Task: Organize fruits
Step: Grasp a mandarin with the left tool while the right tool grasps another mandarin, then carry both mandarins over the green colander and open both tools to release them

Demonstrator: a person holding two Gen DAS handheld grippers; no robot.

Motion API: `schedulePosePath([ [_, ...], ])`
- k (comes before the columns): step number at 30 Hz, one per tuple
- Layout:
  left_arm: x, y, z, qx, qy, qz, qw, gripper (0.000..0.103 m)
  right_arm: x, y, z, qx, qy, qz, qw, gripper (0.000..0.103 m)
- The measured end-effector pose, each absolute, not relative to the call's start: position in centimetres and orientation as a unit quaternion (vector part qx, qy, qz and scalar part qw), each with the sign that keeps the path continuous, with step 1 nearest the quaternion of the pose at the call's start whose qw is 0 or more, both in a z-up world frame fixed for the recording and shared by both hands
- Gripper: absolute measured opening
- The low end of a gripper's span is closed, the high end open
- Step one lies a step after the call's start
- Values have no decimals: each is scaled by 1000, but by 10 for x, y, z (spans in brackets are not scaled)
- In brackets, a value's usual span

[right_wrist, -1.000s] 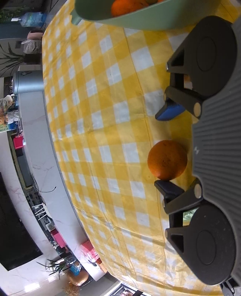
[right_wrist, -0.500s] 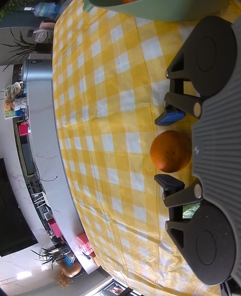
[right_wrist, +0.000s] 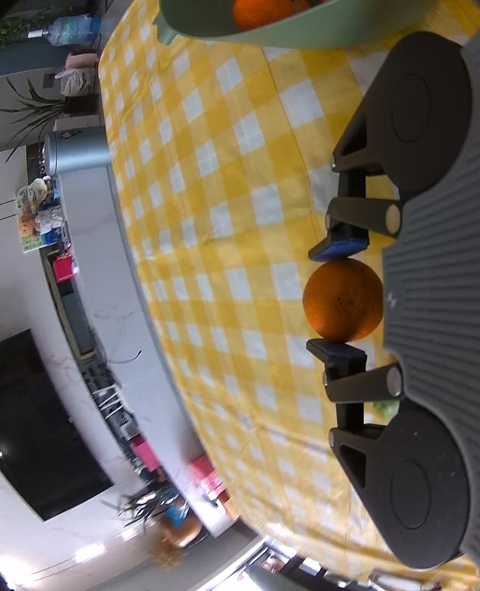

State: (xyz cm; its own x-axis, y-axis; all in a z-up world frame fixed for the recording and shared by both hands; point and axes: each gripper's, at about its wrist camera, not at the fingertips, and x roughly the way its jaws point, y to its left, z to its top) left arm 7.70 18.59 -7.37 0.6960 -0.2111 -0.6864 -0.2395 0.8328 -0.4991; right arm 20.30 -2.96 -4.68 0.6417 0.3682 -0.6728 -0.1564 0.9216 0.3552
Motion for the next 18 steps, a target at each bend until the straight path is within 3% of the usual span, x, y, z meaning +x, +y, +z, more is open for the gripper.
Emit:
schedulePosePath([
  [18,46,156,-23,-249,305,-42,918,48,135,-74,24,144,315,171,922,43],
])
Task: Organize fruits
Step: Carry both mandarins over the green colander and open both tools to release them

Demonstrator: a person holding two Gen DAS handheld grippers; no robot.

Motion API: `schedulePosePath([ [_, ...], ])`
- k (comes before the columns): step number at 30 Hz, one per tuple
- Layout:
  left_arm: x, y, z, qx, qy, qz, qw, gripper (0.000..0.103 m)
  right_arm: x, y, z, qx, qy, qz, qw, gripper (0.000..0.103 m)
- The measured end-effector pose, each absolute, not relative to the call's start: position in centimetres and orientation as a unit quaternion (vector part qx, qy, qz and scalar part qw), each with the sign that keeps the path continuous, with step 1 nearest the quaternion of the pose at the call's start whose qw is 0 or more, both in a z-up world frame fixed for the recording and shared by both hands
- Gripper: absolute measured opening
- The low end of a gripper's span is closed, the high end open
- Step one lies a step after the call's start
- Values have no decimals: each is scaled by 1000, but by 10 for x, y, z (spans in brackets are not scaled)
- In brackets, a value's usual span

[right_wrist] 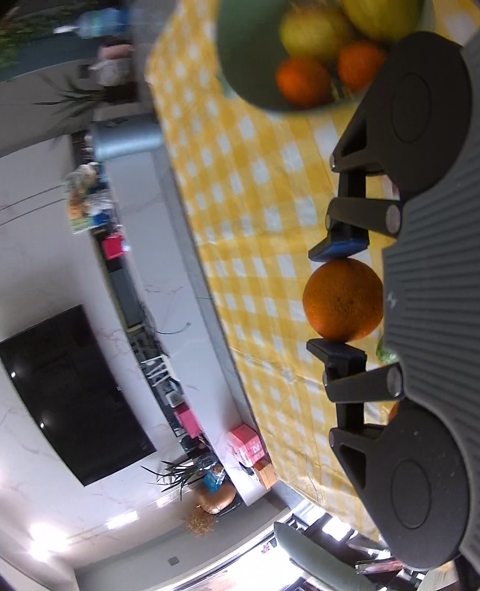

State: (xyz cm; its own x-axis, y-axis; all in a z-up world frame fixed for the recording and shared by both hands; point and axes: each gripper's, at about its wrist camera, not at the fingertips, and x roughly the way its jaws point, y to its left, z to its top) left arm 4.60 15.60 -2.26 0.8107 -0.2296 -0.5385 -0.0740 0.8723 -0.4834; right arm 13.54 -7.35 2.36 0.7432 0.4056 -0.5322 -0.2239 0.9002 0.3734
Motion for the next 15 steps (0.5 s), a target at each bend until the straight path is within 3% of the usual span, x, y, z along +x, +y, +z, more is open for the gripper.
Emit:
schedulePosePath([
  [5,40,121,-7,-282,290,-105,909,48,120,-124,51,106,338,118,928,43],
  [15,42,37,18,-230,265,-158,923,48,105,-269,37,211,346,-31,913,43],
])
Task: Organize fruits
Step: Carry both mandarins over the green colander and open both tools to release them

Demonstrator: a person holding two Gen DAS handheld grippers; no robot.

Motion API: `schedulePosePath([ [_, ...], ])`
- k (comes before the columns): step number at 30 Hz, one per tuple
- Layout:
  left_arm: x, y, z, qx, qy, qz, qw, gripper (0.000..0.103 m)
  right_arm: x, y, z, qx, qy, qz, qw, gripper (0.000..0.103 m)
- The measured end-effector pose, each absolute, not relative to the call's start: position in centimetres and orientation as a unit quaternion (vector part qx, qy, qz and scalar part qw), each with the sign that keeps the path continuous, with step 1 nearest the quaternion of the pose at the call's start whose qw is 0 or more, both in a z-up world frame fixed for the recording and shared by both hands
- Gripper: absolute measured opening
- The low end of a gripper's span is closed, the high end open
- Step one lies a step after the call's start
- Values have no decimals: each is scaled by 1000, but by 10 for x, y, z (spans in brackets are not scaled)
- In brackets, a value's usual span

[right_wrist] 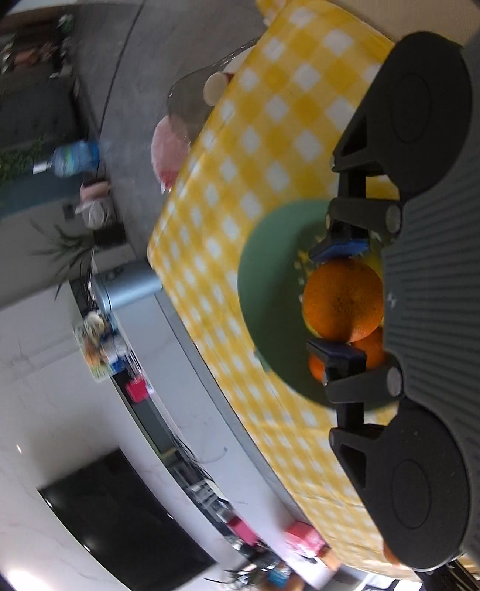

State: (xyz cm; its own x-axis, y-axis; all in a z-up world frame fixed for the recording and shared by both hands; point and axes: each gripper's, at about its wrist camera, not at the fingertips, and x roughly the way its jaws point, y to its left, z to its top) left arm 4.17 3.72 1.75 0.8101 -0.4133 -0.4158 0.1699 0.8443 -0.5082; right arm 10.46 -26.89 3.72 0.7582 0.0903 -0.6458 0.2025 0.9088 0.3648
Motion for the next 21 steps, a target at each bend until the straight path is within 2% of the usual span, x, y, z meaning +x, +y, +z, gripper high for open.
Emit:
schedulePosePath([
  [7,51,17,17,-204,274,-169,925,48,132,-273,14,193,352,-46,915,46],
  [13,57,-2,12,-184,287,-177,923,48,133,-287,15,242,323,-42,914,60],
  [21,65,-31,10,-139,308,-191,921,48,123,-303,14,279,316,-51,905,60],
])
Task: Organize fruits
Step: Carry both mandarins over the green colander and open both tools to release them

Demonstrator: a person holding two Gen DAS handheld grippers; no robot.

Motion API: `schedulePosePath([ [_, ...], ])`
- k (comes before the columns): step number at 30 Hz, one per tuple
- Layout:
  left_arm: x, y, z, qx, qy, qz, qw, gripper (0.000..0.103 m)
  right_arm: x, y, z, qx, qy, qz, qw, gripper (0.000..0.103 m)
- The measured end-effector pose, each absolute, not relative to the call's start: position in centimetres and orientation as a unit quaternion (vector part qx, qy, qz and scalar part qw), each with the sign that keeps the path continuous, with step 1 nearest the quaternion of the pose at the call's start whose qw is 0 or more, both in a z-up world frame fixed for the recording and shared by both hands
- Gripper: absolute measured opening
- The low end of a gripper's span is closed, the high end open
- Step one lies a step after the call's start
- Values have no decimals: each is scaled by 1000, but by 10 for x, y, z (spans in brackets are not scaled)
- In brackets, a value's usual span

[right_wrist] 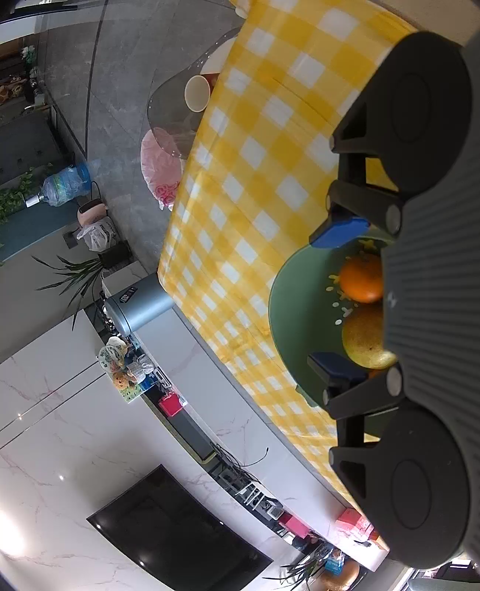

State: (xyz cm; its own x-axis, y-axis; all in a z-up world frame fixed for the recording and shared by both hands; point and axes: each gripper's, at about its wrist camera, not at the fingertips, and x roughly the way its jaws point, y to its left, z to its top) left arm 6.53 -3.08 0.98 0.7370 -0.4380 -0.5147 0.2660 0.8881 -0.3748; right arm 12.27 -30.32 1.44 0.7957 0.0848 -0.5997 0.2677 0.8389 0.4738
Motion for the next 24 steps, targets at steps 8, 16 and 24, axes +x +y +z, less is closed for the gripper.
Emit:
schedulePosePath([
  [8,87,-63,8,-104,320,-215,917,48,113,-304,28,242,294,-69,922,60],
  [16,137,-103,-3,-94,370,-248,891,48,113,-317,20,266,300,-73,913,60],
  [24,171,-126,-14,-80,406,-262,872,48,98,-337,22,315,271,-91,905,61],
])
